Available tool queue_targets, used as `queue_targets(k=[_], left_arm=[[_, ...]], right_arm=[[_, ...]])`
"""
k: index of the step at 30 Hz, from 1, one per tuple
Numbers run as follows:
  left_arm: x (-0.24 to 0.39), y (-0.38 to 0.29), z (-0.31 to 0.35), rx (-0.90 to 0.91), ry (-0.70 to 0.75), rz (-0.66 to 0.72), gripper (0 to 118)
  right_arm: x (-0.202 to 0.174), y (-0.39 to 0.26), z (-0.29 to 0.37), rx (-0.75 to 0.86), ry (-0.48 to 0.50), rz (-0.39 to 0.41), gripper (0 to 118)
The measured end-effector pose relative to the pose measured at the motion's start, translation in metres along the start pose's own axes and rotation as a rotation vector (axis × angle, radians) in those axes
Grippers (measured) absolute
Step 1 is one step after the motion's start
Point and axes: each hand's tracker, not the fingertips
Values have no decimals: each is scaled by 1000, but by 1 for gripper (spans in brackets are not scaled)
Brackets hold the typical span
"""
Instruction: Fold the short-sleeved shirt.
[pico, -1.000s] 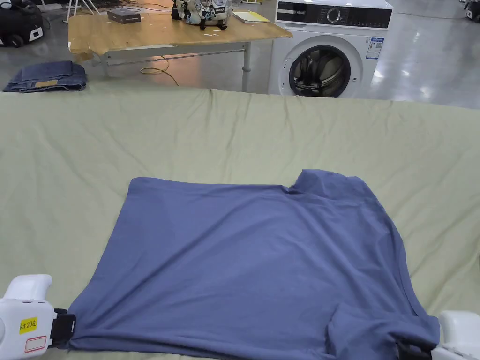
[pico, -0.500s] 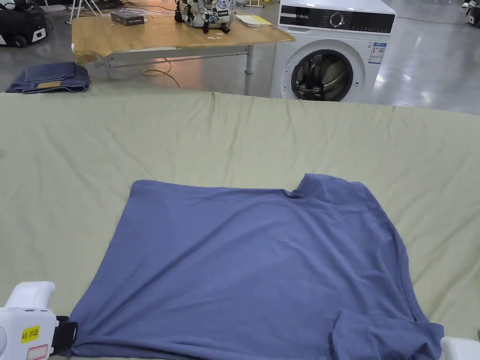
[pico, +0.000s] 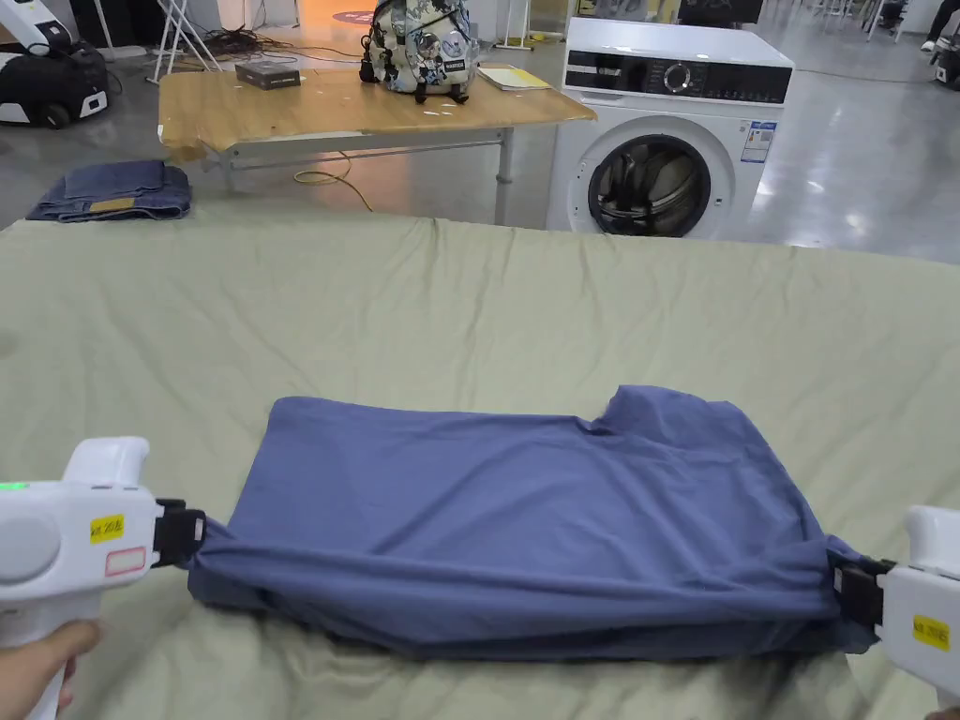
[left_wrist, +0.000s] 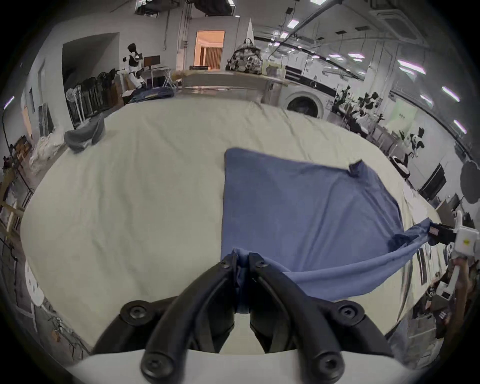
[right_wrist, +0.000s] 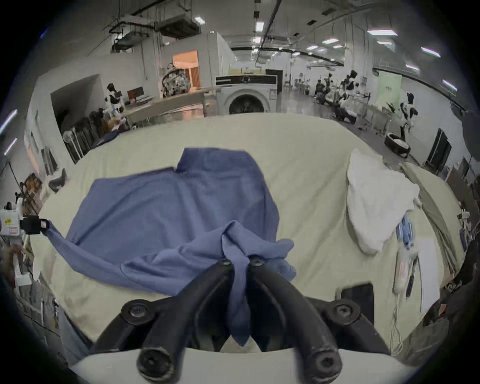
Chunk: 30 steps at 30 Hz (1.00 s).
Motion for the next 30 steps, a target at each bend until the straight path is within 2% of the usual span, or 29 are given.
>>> queue_targets(k=[4,8,13,14,17,19,20,23,24,27,30], left_arm=[[0,37,-37,-7,14,-11,2],[-3,59,-77,-51,30,-9,2],[1,61,-113,-112,50,-6,2],[1,61,-117,-120,51,-1,2],[6,56,-122,-134,55,17,3],[9,52,-120,-131,65,-2,7],[10,51,-116,-127,68,-8,11],[10,48,-98,-69,21,27,27],[12,49,-90,-39,9,31,36],[22,46,-60,51,-17,9,46],[35,39,-29,152,-58,-16,46]], right_arm=[[1,24,-40,-9,-6,-21,3],[-4,36,-75,-39,-16,-5,3],[-6,36,-114,-91,-36,22,3],[7,37,-136,-106,-45,32,4],[11,33,-147,-109,-51,42,6],[8,32,-146,-98,-58,65,15],[8,32,-144,-91,-66,66,24],[4,32,-127,-26,-81,37,77],[3,33,-119,12,-61,27,85],[-12,35,-92,114,-41,38,85],[-31,30,-63,229,-25,47,85]])
